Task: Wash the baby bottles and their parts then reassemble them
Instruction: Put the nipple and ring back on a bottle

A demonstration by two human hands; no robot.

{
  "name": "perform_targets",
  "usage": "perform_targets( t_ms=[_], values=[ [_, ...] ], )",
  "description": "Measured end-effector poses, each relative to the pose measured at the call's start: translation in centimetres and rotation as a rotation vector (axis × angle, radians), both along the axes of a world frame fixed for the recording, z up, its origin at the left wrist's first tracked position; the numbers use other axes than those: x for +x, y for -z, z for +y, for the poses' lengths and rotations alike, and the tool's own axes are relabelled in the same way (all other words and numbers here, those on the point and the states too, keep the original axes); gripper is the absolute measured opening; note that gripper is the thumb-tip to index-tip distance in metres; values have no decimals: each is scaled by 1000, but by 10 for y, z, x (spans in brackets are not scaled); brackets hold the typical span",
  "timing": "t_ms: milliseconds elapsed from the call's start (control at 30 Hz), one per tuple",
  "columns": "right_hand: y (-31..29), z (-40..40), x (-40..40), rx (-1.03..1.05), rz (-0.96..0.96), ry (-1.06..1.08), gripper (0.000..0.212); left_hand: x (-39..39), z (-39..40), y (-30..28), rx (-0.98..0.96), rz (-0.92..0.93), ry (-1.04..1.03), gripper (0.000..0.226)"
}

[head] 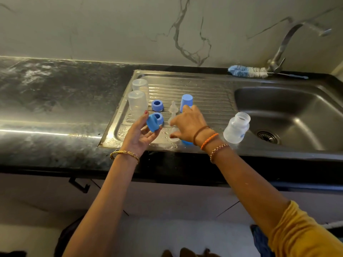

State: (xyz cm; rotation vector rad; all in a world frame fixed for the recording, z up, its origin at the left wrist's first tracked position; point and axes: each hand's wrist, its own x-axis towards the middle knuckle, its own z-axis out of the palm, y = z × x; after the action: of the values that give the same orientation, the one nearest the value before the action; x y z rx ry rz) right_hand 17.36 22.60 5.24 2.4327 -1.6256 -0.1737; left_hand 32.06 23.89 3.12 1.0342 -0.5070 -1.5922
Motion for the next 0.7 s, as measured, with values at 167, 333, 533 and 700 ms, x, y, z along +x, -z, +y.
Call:
perform_targets(
  t_ms=[167,333,533,700],
  values=[
    [19,-15,15,-37,206,-41,31,2,-1,-1,7,-3,-24,10],
    [13,-14,7,-80,-130,-71,27,-3,-7,-6,-82,-50,-7,11],
    [-39,0,-80,-167,-865,106,18,-41,-8,-33,-206,-35,90,12],
    [-95,37,-183,-196,-1360,109,12,-123,1,-59,-227,52,250,16]
  ],
)
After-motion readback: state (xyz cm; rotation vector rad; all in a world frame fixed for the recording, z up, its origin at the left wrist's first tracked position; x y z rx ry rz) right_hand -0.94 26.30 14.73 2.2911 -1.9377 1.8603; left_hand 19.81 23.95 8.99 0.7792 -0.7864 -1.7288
